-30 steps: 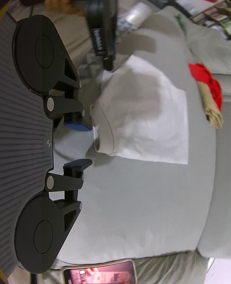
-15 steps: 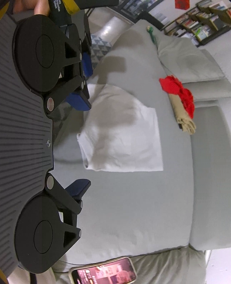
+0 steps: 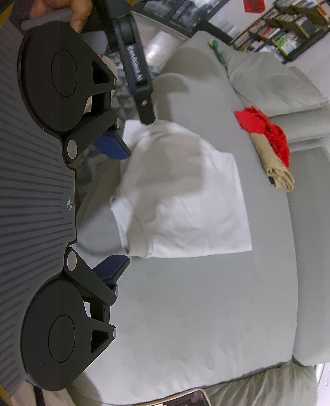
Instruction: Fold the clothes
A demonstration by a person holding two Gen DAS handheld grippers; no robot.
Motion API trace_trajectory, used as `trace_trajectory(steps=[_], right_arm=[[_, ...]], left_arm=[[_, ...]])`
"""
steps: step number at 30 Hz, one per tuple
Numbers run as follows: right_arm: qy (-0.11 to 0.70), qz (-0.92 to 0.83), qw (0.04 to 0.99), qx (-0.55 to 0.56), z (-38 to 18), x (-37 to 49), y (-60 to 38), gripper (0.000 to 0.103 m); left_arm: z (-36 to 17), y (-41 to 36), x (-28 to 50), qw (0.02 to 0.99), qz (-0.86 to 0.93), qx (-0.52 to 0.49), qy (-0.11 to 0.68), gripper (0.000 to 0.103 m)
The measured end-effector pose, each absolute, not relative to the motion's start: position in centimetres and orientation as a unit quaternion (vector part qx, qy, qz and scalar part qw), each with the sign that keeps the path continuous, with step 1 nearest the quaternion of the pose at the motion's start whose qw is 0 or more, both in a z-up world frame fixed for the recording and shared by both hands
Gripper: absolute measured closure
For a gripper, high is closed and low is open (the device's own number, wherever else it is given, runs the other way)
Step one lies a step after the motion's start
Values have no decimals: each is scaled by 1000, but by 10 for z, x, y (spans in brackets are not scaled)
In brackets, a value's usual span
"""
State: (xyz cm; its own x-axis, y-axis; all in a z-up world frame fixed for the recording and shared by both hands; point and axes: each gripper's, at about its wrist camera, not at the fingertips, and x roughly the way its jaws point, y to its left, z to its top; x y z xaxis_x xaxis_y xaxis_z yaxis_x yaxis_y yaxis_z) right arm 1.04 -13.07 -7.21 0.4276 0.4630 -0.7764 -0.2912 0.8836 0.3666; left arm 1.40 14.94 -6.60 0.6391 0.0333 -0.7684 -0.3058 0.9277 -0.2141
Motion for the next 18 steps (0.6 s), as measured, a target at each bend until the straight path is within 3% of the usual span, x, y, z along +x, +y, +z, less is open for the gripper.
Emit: trace_trajectory(steps=[13,15,18], right_arm=[[430,185,872,146,-69,46,-152,17],[432,181,866,174,-73,56,-164,25],[446,184,847,223,-86,72,-180,28]], left_arm=[[-76,203,35,872,81,-238,421,21],[-80,214,42,863,66,-264,426,21],[-94,220,56,847,30,-296,441,22]])
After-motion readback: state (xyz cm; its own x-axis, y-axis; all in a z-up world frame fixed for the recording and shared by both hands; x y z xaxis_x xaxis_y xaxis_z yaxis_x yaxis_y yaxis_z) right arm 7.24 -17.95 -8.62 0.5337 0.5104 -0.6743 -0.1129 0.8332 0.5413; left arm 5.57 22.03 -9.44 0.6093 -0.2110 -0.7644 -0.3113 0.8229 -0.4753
